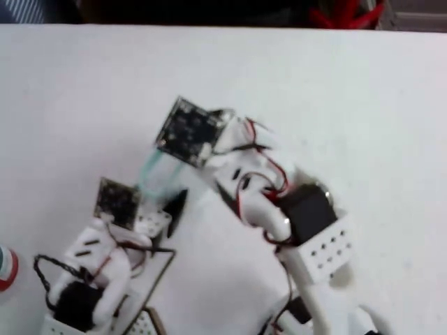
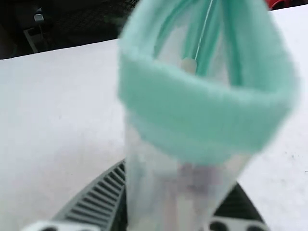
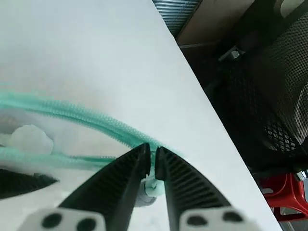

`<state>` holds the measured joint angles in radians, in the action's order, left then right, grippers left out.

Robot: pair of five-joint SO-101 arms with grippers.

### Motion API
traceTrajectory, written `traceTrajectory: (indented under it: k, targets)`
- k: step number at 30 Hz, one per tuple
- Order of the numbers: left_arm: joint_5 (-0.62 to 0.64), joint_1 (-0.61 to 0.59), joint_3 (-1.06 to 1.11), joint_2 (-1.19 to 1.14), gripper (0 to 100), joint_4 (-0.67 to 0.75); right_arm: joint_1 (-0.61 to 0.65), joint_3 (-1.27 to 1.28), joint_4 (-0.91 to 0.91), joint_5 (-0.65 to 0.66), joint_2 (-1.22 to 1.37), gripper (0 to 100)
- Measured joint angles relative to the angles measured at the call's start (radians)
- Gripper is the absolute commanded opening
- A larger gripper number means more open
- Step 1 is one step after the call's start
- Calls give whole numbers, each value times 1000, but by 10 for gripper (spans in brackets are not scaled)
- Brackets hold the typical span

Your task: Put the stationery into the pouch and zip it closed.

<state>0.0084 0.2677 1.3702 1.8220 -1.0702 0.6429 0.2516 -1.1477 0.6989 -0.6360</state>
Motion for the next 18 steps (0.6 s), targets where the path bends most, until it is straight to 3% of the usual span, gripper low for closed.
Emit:
traceTrajectory:
  k: [9,14,18]
  targets:
    - [-2,5,3,-15,82,44,-29,12,-72,60,-107,25]
    - [2,8,3,-15,83,110,-107,18,-107,63,-175,196]
    - [-28,101,3,-15,83,126,-121,18,-140,63,-186,264]
